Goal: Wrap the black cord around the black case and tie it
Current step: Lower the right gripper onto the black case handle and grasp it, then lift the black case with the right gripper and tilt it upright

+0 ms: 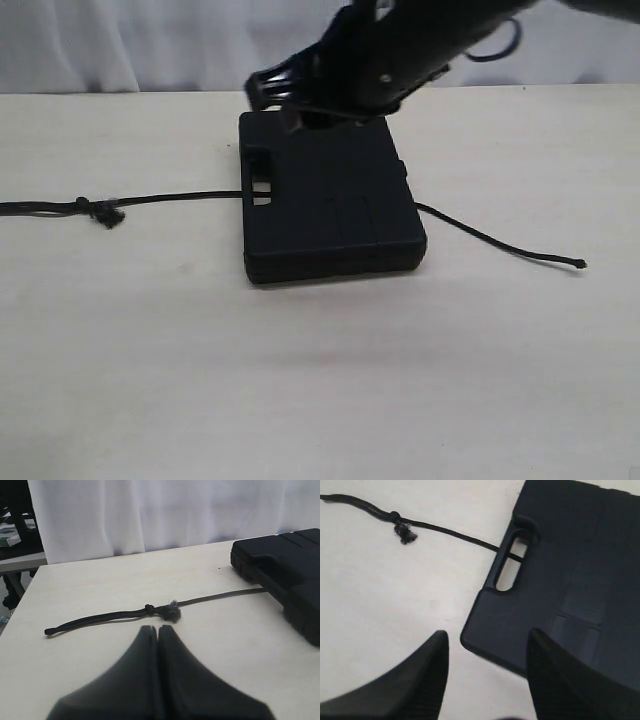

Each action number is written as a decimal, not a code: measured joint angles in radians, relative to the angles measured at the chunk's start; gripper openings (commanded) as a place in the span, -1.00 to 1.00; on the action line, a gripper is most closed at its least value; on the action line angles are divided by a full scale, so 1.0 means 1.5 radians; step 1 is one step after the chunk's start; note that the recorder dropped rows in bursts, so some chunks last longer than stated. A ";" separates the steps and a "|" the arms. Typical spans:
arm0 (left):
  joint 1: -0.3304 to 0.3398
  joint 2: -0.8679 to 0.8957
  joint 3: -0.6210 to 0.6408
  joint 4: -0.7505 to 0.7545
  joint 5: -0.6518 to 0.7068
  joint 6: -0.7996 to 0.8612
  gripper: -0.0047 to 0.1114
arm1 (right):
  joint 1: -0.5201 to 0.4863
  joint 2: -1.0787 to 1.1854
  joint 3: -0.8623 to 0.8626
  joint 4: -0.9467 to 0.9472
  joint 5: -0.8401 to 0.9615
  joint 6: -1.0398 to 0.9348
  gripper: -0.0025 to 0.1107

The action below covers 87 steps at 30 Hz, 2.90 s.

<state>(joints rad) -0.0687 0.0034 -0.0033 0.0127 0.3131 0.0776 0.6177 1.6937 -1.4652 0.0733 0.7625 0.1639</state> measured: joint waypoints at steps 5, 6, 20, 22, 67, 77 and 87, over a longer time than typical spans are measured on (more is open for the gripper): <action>0.000 0.000 0.000 0.000 0.000 0.000 -0.92 | 0.045 0.194 -0.189 -0.074 0.074 0.104 -0.14; 0.000 0.000 0.000 0.000 0.000 0.000 -0.92 | 0.054 0.218 -0.210 -0.095 0.078 0.121 -0.14; 0.000 0.000 0.000 0.000 0.000 0.000 -0.92 | 0.105 0.438 -0.401 -0.266 0.089 0.281 -0.14; 0.000 0.000 0.000 0.000 0.000 0.000 -0.92 | 0.106 0.459 -0.416 -0.279 0.089 0.287 -0.14; 0.000 0.000 0.000 0.002 0.000 0.000 -0.92 | 0.097 0.542 -0.440 -0.360 0.099 0.361 -0.88; 0.000 0.000 0.000 0.002 0.000 0.000 -0.92 | 0.095 0.468 -0.437 -0.320 0.201 0.266 -0.89; 0.000 0.000 0.000 0.002 0.000 0.000 -0.92 | 0.083 0.376 -0.436 -0.209 0.235 0.189 -0.89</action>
<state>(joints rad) -0.0687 0.0034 -0.0033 0.0164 0.3131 0.0776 0.7417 2.2577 -2.1189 -0.2395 1.1151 0.4470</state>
